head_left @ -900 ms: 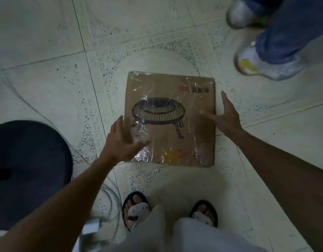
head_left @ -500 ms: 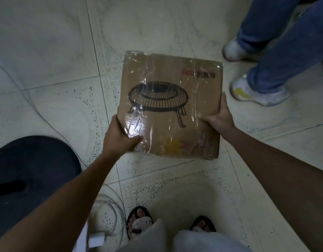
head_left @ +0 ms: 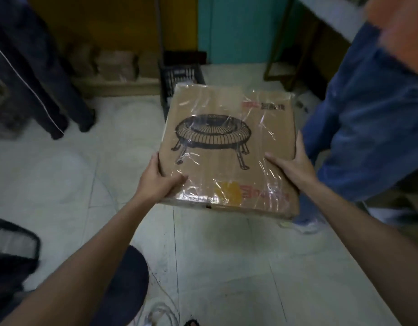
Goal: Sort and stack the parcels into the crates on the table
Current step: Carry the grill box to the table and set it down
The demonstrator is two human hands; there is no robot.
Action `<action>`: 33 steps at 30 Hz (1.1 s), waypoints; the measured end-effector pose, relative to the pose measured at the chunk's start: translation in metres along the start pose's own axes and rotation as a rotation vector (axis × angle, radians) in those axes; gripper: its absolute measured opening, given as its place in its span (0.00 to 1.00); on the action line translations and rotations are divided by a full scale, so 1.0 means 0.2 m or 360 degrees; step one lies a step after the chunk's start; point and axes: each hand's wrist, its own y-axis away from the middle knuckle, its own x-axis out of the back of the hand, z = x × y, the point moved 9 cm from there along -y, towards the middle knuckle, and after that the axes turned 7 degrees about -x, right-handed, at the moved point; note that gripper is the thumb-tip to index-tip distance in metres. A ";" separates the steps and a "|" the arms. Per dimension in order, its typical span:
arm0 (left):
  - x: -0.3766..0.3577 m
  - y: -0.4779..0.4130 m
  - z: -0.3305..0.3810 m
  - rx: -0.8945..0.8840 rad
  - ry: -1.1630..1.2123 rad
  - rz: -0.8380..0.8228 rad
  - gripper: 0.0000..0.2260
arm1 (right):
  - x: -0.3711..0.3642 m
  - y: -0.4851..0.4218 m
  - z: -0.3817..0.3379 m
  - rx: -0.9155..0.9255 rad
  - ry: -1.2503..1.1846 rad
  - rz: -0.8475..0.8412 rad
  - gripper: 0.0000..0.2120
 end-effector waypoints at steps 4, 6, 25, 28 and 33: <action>0.28 0.05 0.52 -0.0111 -0.0029 0.0111 0.41 | 0.24 0.12 -0.43 0.0030 -0.0007 0.0010 0.50; 0.38 0.04 0.72 -0.0167 0.0076 0.0133 0.45 | 0.33 0.13 -0.63 0.0095 -0.0050 0.0011 0.52; 0.39 -0.91 1.50 -0.0362 0.0082 0.0167 0.43 | 0.54 -0.82 -1.61 0.0413 -0.0025 -0.0048 0.43; 0.41 -1.13 1.55 -0.0390 0.0034 0.0172 0.43 | 0.51 -0.99 -1.70 0.0413 -0.0012 -0.0012 0.44; 0.43 -1.56 1.55 -0.0380 -0.0007 0.0159 0.43 | 0.42 -1.30 -1.82 0.0379 -0.0008 0.0040 0.42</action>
